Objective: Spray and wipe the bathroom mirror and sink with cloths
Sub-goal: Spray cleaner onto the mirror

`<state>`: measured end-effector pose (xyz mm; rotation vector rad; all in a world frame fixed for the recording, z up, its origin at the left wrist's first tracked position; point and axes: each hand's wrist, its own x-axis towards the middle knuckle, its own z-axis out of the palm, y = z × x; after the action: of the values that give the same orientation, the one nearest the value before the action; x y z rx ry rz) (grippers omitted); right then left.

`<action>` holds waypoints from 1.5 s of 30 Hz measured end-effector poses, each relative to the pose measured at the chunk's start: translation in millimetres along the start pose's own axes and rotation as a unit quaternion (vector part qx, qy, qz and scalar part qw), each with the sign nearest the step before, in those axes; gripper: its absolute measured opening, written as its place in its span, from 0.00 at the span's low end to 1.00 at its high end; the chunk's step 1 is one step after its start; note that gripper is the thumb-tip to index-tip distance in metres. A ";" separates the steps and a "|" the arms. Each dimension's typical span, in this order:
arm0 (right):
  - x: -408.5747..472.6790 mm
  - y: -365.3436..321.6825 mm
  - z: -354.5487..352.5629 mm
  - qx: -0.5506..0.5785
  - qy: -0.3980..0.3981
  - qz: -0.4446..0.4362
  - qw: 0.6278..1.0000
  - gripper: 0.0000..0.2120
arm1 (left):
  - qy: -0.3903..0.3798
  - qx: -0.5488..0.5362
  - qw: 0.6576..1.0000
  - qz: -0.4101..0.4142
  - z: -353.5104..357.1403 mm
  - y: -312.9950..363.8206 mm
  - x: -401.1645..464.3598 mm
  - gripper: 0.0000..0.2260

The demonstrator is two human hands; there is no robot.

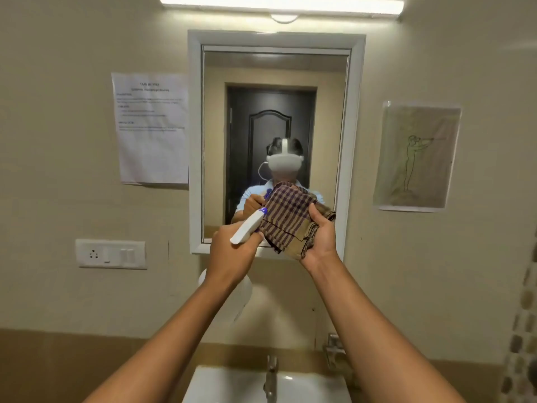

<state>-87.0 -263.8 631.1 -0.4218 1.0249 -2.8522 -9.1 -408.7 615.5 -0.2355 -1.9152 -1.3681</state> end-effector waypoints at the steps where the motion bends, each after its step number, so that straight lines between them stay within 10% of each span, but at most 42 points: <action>1: 4.5 -3.4 2.6 -0.004 -0.004 0.002 1.000 0.17 | -0.006 0.009 1.000 0.010 2.9 3.8 3.0 0.03; 45: 62.9 -22.1 30.2 -0.050 0.006 -0.021 0.999 0.26 | -0.006 0.090 0.996 -0.009 23.6 -7.7 39.6 0.08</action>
<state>-138.4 -275.8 681.9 -0.4383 1.1790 -2.8513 -51.9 -401.8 632.9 -0.1394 -2.0400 -1.1994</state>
